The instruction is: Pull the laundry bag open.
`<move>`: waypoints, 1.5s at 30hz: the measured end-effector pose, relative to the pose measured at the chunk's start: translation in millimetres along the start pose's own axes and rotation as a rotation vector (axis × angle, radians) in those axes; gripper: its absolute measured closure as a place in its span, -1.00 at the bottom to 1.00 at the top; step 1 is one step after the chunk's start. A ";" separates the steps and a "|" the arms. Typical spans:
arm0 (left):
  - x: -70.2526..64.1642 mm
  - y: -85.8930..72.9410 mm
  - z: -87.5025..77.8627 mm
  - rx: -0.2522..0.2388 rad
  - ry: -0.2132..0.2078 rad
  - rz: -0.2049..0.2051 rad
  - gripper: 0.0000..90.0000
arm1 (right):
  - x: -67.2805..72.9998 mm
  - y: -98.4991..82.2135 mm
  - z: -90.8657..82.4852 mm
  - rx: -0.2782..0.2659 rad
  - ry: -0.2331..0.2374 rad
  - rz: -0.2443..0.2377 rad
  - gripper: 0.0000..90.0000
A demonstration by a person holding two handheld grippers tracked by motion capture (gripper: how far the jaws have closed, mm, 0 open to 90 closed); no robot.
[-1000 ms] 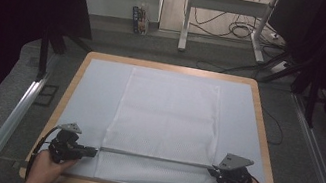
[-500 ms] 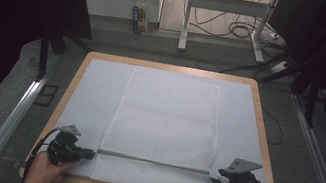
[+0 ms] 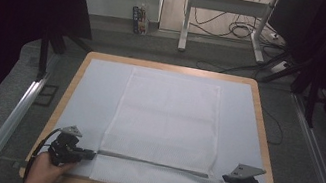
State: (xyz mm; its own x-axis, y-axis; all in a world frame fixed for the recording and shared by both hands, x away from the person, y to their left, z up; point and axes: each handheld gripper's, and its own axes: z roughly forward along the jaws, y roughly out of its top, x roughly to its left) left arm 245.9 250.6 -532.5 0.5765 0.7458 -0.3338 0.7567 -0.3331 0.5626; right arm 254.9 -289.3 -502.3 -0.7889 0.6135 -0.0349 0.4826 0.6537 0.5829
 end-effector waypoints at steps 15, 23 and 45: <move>-21.1 -0.2 -7.7 -0.137 0.114 0.108 -0.11 | -0.4 6.6 -2.3 -0.101 -0.051 0.006 -0.56; -36.4 -11.4 -18.7 -0.180 0.188 0.136 -0.69 | 3.3 4.6 -6.4 -0.136 -0.065 0.010 -0.84; -37.4 -42.7 -21.5 -0.189 0.291 0.130 -0.98 | 3.4 -13.9 -13.2 -0.171 -0.008 0.095 -0.98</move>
State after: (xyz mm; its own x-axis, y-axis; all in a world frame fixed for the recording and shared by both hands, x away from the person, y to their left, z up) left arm 185.4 249.4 -527.7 0.5313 0.8464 -0.0368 0.5972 -0.3434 0.7248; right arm 240.5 -302.1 -499.8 -0.7398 0.6725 0.0206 0.4820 0.5084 0.7136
